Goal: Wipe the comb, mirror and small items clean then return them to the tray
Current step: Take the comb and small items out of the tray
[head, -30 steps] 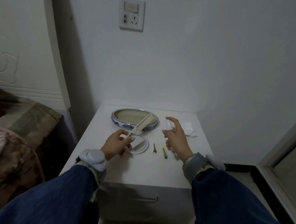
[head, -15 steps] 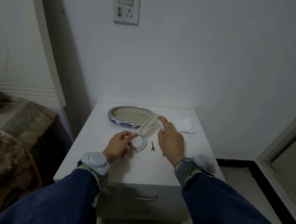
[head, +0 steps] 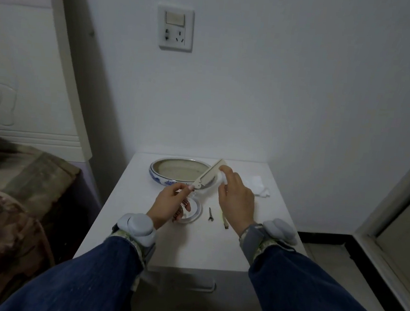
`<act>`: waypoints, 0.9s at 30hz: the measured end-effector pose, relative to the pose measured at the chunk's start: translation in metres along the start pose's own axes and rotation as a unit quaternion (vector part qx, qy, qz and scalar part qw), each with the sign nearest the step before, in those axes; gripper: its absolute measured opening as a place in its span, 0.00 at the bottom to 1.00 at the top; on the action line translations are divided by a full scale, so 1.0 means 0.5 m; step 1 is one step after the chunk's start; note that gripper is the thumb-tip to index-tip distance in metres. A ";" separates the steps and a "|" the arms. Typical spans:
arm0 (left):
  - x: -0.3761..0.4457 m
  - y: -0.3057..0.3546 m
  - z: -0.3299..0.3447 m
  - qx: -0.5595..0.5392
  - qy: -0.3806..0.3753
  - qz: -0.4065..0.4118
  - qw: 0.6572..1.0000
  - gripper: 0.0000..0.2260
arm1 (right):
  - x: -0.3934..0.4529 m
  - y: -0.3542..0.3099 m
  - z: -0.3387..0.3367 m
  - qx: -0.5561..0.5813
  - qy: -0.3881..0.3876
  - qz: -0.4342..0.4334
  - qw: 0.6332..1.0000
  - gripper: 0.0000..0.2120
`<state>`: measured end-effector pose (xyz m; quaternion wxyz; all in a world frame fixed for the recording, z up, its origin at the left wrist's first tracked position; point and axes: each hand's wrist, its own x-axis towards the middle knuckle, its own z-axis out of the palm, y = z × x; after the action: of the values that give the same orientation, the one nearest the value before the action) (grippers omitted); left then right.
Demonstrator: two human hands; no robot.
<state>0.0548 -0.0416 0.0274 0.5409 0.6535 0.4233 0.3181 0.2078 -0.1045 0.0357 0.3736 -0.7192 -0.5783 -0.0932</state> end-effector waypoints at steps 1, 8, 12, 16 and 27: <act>0.001 0.002 -0.001 -0.001 0.000 -0.001 1.000 0.14 | 0.004 -0.001 -0.002 0.001 0.006 0.006 1.000 0.19; -0.002 0.010 -0.004 -0.010 -0.001 0.006 1.000 0.13 | 0.019 0.006 -0.015 0.023 0.032 0.037 0.999 0.22; -0.003 0.011 -0.006 -0.010 -0.003 0.012 1.000 0.11 | 0.026 0.010 -0.018 0.021 0.033 0.052 0.998 0.21; -0.006 0.008 -0.012 -0.015 -0.004 0.012 1.000 0.11 | 0.032 0.012 -0.023 0.028 0.046 0.052 0.997 0.20; -0.007 0.000 -0.023 -0.013 0.005 0.003 1.000 0.14 | 0.031 0.026 -0.030 0.168 0.058 0.103 0.979 0.22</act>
<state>0.0433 -0.0398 0.0299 0.5465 0.6459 0.4197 0.3286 0.2287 -0.1029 0.0495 0.5299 -0.6948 -0.4863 0.0028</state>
